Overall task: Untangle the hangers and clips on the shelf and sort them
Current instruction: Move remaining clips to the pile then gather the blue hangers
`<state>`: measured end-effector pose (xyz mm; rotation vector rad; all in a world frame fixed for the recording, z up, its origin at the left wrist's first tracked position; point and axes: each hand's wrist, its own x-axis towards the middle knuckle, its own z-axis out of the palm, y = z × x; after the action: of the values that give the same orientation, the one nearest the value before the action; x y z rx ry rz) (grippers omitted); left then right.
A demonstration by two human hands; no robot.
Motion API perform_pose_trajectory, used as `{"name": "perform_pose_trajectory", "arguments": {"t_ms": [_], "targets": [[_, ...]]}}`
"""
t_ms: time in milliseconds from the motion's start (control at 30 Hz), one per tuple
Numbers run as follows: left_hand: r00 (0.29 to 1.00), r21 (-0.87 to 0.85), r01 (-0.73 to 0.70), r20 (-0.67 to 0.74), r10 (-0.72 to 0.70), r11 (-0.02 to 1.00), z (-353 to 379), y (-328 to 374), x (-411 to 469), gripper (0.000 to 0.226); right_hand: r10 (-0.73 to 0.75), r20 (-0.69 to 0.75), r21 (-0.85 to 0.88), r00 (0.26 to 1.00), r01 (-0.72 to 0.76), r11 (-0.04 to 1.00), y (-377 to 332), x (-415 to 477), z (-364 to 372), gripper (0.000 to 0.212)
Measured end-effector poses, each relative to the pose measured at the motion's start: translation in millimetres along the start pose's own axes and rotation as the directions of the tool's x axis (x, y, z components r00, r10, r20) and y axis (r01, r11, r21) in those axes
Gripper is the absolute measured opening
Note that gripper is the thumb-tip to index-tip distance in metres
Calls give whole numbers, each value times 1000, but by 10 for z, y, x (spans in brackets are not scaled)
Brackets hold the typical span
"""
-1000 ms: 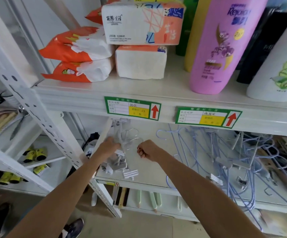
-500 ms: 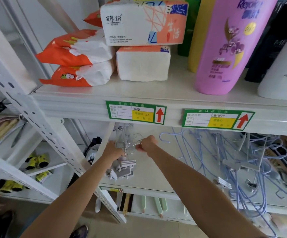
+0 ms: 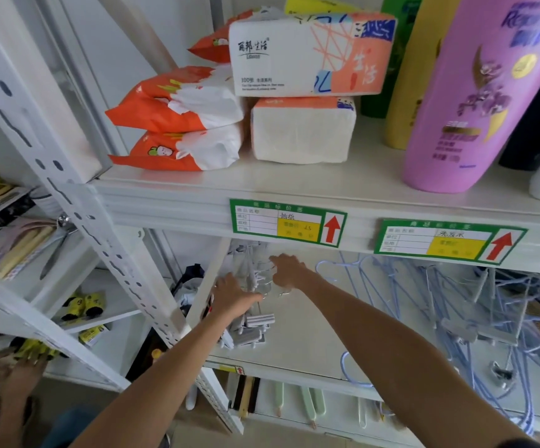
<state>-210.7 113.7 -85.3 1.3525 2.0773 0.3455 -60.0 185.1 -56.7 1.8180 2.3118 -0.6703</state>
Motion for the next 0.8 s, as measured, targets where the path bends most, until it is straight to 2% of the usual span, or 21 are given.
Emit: {"name": "perform_pose_trajectory", "arguments": {"t_ms": [67, 167, 233, 300, 400, 533, 667, 800], "targets": [[1000, -26, 10, -13, -11, 1000, -29, 39, 6, 108, -63, 36, -18, 997, 64, 998, -37, -17, 25, 53], [1000, -18, 2, -25, -2, 1000, -95, 111, -64, 68, -97, 37, -9, 995, 97, 995, -22, -43, 76, 48], [1000, -11, -17, -15, 17, 1000, -134, 166, -98, 42, -60, 53, 84, 997, 55, 995, 10, -44, 112, 52], [999, 20, -33, -10, 33, 999, -147, 194, -87, 31, -61, 85, 141, 994, 49, 989, 35, -61, 135, 59], [999, 110, -48, 9, 47, 993, -154, 237, -85, 39, -88, 100, 170, 991, 71, 983, 68, -98, 170, 76], [998, 146, -66, -8, 68, 987, -147, 291, -67, 25, -123, 109, 39, 986, 120, 992, 59, -117, 254, 103], [996, 161, -87, 9, 87, 983, -85, 359, -95, 24, -120, 81, -30, 989, 123, 992, -57, -209, 318, 108], [994, 193, -106, 40, 100, 976, -39, 298, 10, 32, -130, -74, 31, 989, 132, 991, -51, -265, 399, 94]]}}
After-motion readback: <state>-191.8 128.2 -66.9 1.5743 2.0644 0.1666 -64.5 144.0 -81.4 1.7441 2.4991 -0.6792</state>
